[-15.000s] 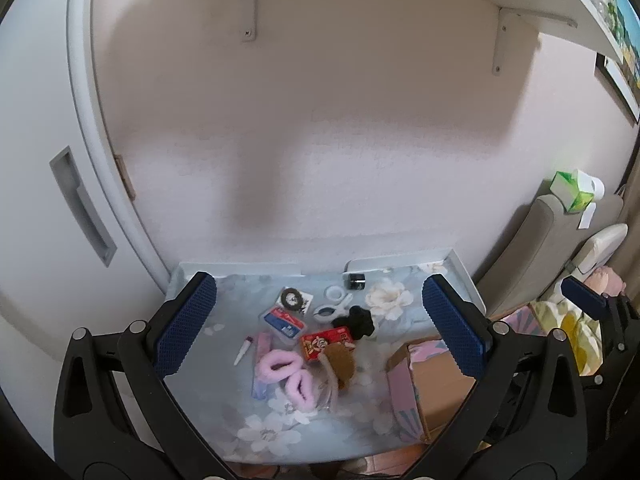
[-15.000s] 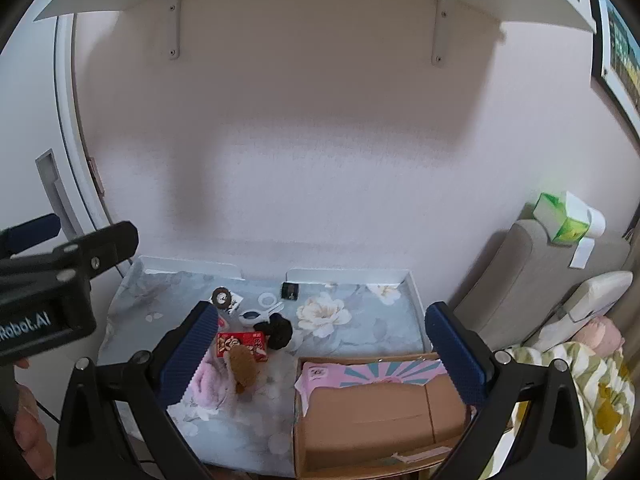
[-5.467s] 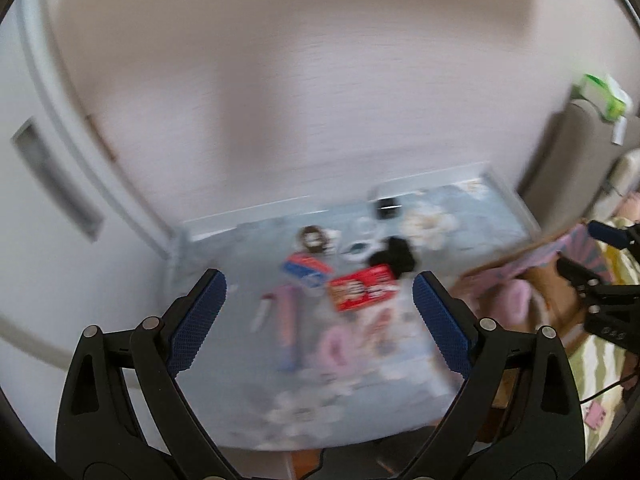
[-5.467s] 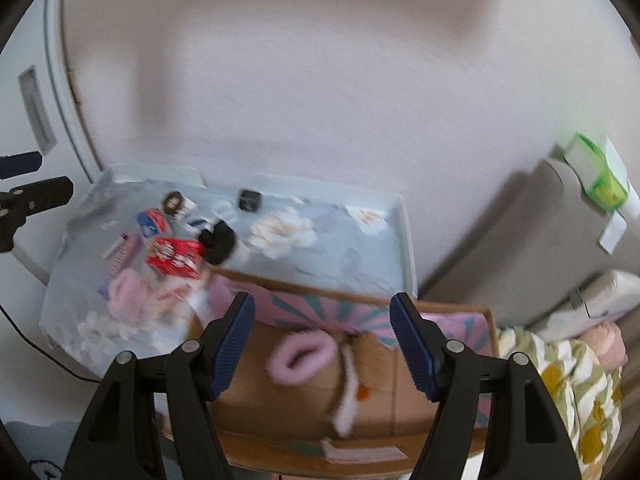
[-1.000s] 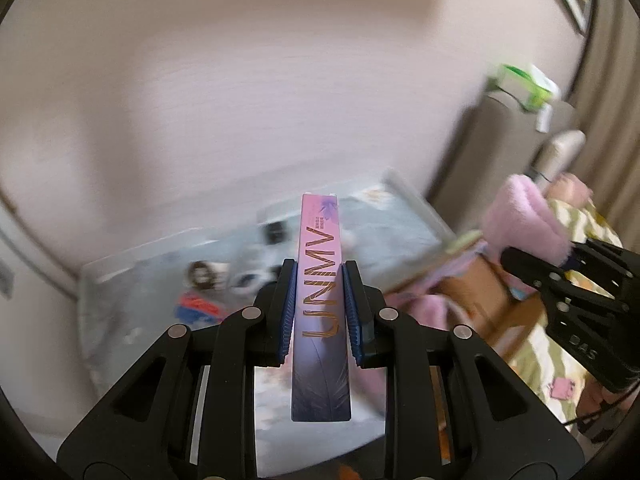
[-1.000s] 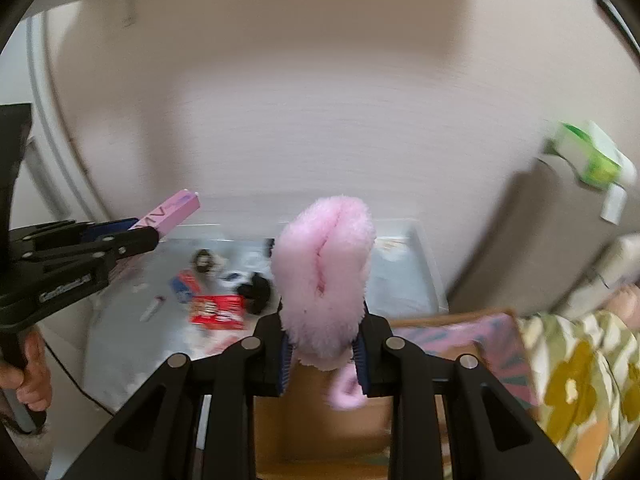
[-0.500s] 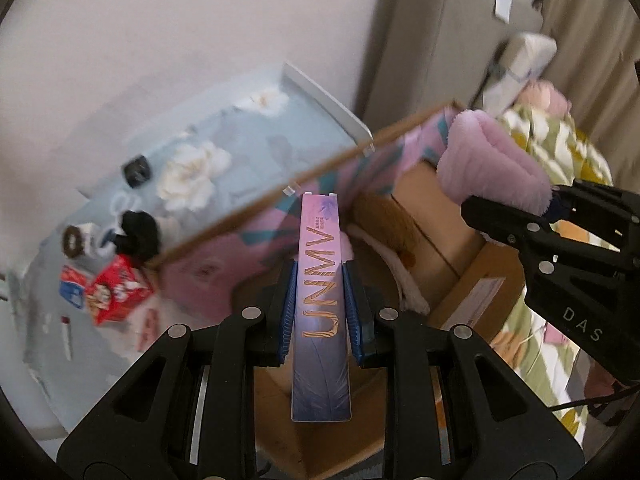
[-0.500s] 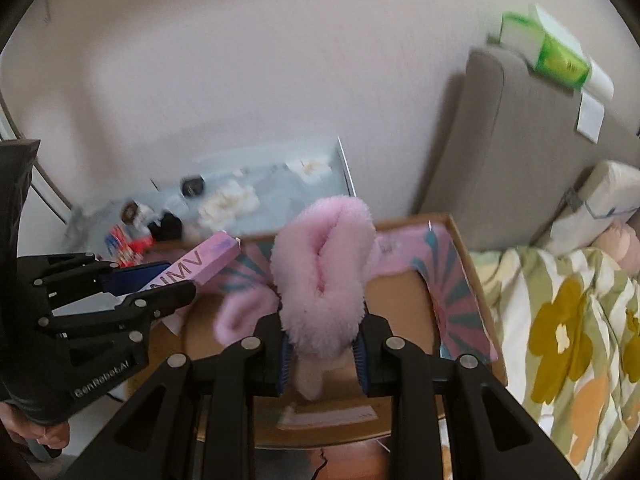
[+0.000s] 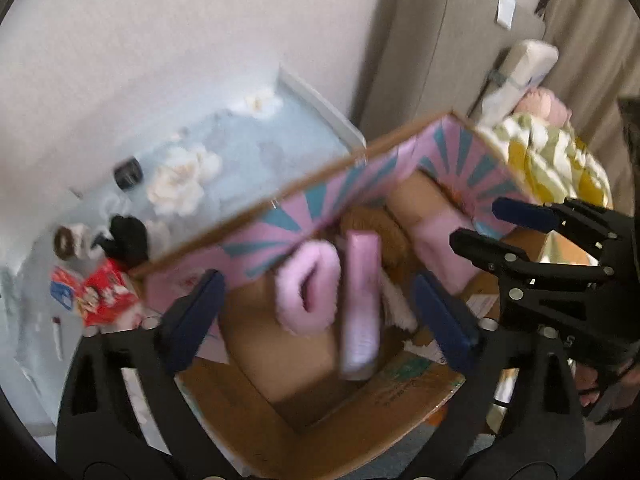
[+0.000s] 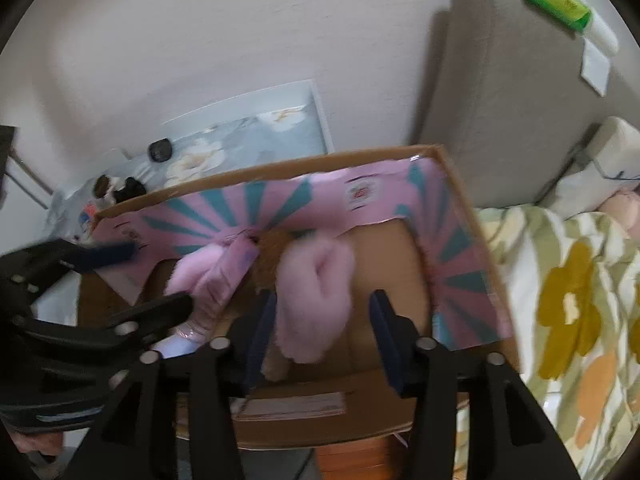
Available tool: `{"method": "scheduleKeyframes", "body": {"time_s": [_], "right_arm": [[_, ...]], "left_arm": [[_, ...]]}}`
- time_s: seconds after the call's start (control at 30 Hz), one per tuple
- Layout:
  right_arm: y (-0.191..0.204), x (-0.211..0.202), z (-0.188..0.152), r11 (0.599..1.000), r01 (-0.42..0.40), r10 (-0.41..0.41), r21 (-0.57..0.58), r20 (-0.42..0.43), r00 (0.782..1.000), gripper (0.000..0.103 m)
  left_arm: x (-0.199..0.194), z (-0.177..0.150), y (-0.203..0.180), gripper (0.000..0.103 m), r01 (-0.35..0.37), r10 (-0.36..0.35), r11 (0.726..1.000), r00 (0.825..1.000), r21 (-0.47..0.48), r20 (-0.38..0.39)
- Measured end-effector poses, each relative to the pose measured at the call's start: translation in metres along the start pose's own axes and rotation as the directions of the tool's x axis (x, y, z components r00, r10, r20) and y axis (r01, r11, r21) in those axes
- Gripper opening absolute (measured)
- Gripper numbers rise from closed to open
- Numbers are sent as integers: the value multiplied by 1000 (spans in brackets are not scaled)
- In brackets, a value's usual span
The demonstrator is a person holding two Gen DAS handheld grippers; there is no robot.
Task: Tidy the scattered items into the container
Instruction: 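Carry both held items into the cardboard box and open both tools, then move both tools back over the table items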
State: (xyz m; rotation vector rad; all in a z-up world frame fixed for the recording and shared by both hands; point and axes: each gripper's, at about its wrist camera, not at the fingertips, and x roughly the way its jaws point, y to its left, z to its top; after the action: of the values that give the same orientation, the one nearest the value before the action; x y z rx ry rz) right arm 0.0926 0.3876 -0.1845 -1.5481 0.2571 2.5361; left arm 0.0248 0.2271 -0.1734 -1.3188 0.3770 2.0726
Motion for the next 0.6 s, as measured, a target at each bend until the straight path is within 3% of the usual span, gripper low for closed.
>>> {"method": "scheduleKeyframes", "body": {"time_s": [0.17, 0.6], "right_arm": [[-2, -27, 3, 1000, 0, 0, -3, 84, 996, 64], [60, -74, 38, 995, -13, 36, -99, 243, 969, 66]], "left_arm": [[-31, 8, 21, 98, -38, 40, 999, 997, -32, 64], [-91, -2, 86, 98, -97, 118, 985, 982, -143, 150]]}}
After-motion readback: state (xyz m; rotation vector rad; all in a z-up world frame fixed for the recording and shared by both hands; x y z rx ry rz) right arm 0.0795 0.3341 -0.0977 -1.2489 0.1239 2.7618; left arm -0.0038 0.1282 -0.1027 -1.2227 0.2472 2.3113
